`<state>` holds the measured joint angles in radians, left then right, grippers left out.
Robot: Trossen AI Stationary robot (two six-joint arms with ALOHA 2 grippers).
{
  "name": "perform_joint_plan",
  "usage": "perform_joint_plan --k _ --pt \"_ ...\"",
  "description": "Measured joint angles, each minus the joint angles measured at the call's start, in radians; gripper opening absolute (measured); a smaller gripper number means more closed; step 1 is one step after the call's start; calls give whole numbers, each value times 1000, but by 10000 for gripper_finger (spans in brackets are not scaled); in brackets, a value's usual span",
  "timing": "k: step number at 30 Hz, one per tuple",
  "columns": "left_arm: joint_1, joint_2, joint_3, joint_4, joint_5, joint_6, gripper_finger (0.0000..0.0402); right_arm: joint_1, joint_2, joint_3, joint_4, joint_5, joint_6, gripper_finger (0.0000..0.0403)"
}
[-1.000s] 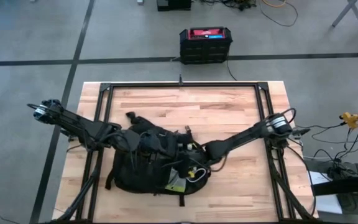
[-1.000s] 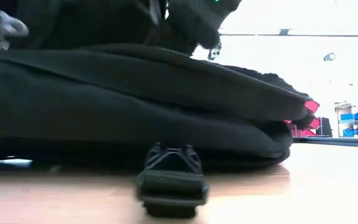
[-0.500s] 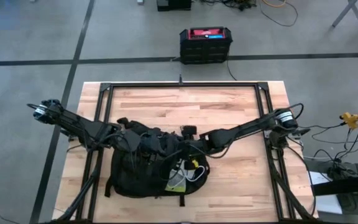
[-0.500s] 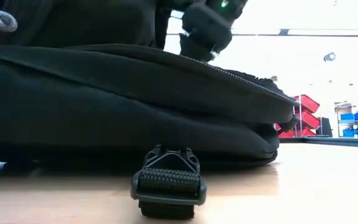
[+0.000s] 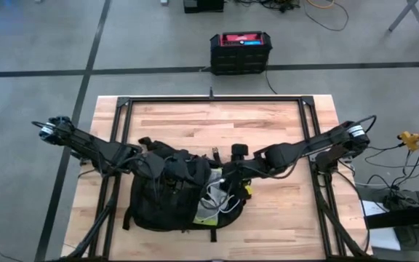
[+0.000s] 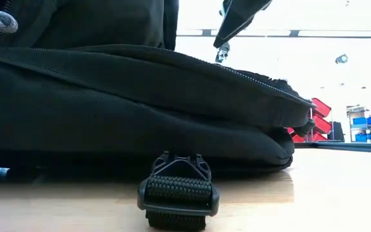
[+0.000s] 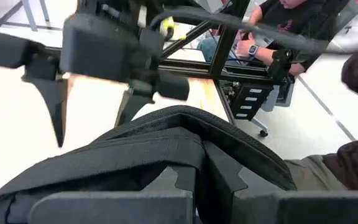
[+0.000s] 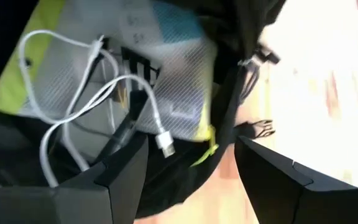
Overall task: Unpack backpack
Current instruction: Close the black backpack
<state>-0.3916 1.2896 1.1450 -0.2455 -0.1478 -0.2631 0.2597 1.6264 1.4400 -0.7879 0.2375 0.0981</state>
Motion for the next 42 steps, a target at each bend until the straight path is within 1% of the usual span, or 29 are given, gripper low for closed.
perform_joint_plan --k 4,7,12,14,19,21,23,26,30,33,35,37,39,41,42 --pt "-8 0 0 -6 1 25 0 9 4 -22 -92 -6 74 208" --pt "-11 0 -2 -8 1 51 0 13 9 -81 -122 -3 151 197" --pt "-11 29 -15 25 7 74 0 18 10 -208 -95 -5 254 191" --pt "-11 59 -36 59 8 92 0 17 10 -261 -22 5 292 194" --pt "2 140 -63 104 9 102 0 13 12 -385 294 9 302 214" --pt "3 156 -63 107 9 101 0 11 12 -416 394 8 312 222" --pt "3 162 -63 106 8 100 0 8 12 -435 460 -20 338 229" --pt "3 160 -63 102 9 100 0 6 26 -446 484 -51 385 237" --pt "2 147 -64 95 9 116 0 6 73 -451 483 -1 408 244" --pt "2 140 -63 95 9 122 0 4 115 -450 486 18 422 243" --pt "2 133 -63 91 9 123 0 2 132 -448 486 22 440 229" --pt "2 120 -63 90 25 119 0 -1 135 -439 461 25 457 193" --pt "1 105 -62 90 35 112 0 -8 132 -420 410 17 452 132" --pt "-2 91 -62 90 34 103 0 -9 117 -400 348 14 401 49" --pt "-2 87 -62 91 34 100 0 -9 107 -387 315 15 371 25"
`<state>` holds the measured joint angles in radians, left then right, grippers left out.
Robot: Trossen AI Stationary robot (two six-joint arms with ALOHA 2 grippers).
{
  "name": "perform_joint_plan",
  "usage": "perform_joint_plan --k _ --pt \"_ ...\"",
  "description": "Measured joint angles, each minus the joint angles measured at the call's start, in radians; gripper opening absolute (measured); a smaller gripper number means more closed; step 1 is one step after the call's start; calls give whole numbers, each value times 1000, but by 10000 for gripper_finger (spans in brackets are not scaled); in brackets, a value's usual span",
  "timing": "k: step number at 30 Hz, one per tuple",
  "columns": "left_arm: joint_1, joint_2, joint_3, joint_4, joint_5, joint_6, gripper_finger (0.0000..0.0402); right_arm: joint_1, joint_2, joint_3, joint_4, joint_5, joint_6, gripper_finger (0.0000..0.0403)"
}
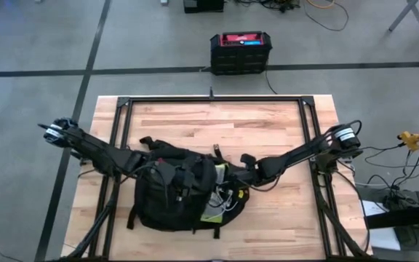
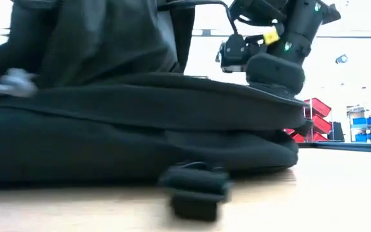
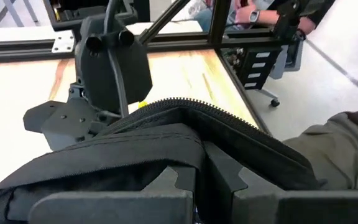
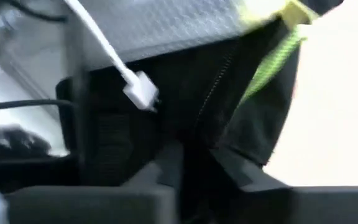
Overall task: Unpack backpack
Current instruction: Close the black backpack
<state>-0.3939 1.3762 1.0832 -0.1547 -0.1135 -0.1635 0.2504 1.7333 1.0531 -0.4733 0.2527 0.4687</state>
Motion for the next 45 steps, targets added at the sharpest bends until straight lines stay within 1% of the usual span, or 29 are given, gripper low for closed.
perform_joint_plan --k 4,8,11,14,18,19,23,25,27,28,30,33,35,39,42,45 --pt "-3 7 -6 15 -12 -12 0 6 -51 70 -152 26 -37 7" --pt "-4 43 -18 20 -54 -55 0 29 -124 145 -283 86 -77 3" --pt "-4 78 -18 28 -70 -89 0 40 -188 190 -336 78 -87 2" --pt "-5 120 -18 55 -79 -112 0 43 -248 219 -397 31 -86 1" --pt "-4 161 -18 69 -88 -159 0 43 -292 222 -438 -107 -68 2" --pt "-6 164 -18 69 -88 -171 0 45 -294 221 -440 -128 -70 3" --pt "-28 161 -19 94 -70 -197 0 61 -279 204 -439 -140 -154 16" --pt "-52 150 -20 125 -26 -197 0 64 -263 194 -449 -143 -230 31" --pt "-85 130 -20 152 -24 -198 0 65 -244 191 -469 -146 -331 53" --pt "-104 123 -20 152 -43 -209 0 65 -237 191 -479 -145 -395 67" --pt "-141 109 -20 142 -115 -245 0 65 -227 192 -494 -139 -510 96" --pt "-191 106 -21 125 -225 -285 0 61 -226 193 -469 -130 -619 141" --pt "-210 107 -21 129 -261 -302 0 61 -226 193 -427 -101 -664 168" --pt "-219 108 -21 129 -355 -301 1 61 -226 193 -352 -40 -691 211" --pt "-217 108 -21 149 -446 -276 10 61 -226 193 -348 -40 -703 237" --pt "-216 108 -21 173 -500 -258 24 63 -226 193 -349 -41 -718 261"
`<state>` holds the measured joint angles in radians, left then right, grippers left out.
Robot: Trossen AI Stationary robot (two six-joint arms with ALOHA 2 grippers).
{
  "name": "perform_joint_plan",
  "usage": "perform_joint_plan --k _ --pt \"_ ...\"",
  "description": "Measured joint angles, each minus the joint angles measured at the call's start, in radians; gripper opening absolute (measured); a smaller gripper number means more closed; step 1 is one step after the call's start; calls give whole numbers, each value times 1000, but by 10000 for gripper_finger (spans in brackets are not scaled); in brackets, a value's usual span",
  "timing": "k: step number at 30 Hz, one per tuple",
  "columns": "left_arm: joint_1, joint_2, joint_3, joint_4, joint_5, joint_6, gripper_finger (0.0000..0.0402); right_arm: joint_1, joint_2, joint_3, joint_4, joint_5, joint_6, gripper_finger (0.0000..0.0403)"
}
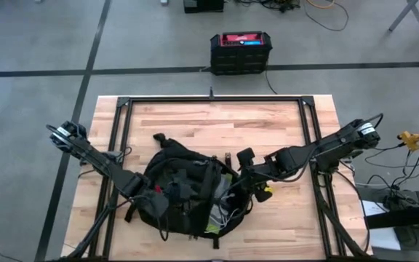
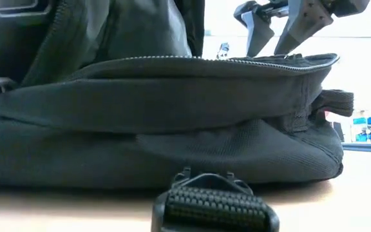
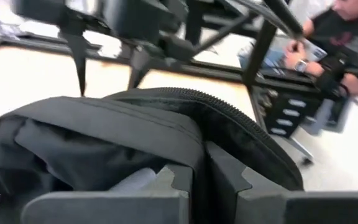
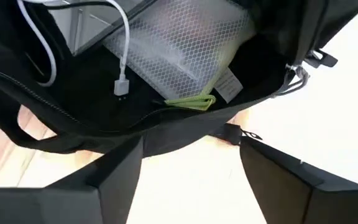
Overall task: Unpack backpack
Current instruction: Close the black backpack
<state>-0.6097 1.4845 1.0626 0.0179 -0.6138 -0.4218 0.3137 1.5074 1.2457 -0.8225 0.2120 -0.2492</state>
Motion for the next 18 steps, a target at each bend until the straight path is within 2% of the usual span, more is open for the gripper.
perform_joint_plan --k 4,9,11,13,15,18 --pt "2 -2 0 5 -20 -33 53 30 0 -5 -1 -2 -18 285" --pt "2 -5 0 4 110 -45 80 55 0 -7 0 -2 -19 304" --pt "2 -6 0 -20 128 -68 86 55 0 -8 1 -2 -4 308" --pt "1 -8 1 -98 122 -114 88 55 0 -13 1 -2 24 309" --pt "1 -6 -8 -184 70 -188 87 55 0 -23 -1 -2 51 308" --pt "2 -2 -54 -228 25 -271 83 55 0 -38 0 -2 66 304"
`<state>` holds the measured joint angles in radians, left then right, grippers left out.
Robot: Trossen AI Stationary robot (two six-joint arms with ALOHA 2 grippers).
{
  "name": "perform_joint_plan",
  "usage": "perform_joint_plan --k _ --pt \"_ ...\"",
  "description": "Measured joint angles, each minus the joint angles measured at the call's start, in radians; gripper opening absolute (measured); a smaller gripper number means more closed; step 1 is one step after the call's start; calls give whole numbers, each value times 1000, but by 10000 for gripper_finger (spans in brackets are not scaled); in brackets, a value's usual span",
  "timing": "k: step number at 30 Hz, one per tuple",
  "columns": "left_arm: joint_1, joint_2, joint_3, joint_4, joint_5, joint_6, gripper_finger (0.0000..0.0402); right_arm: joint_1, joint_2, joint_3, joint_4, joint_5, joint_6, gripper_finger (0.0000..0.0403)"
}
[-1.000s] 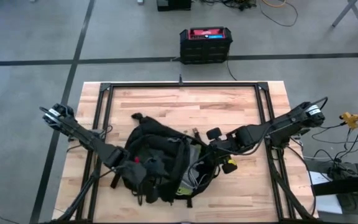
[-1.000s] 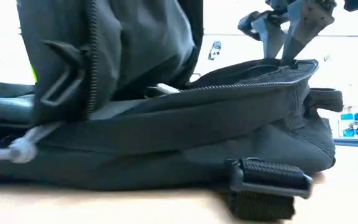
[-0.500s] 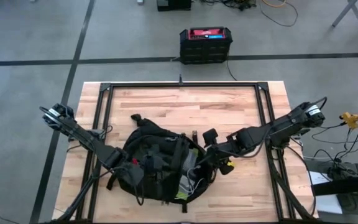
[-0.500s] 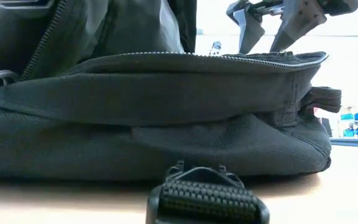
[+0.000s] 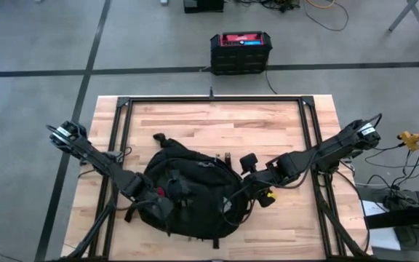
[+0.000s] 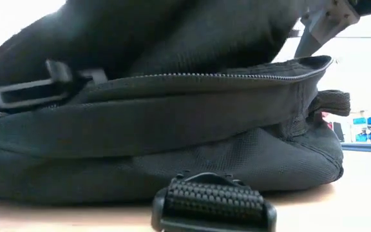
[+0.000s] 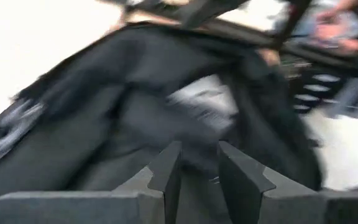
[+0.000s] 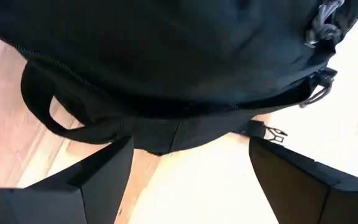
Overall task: Unpack backpack
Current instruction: Close the black backpack
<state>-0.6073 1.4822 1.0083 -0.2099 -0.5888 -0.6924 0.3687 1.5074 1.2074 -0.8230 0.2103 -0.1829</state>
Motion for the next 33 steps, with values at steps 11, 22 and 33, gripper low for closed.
perform_joint_plan --k 11,22,33 --pt "5 -1 -325 34 -47 -293 80 -76 0 -78 216 25 -193 272" --pt "86 -132 -414 -117 -150 86 80 -372 57 -122 699 -266 -325 265" --pt "534 -438 -442 -228 -103 478 80 -232 278 -67 682 -298 -185 250"
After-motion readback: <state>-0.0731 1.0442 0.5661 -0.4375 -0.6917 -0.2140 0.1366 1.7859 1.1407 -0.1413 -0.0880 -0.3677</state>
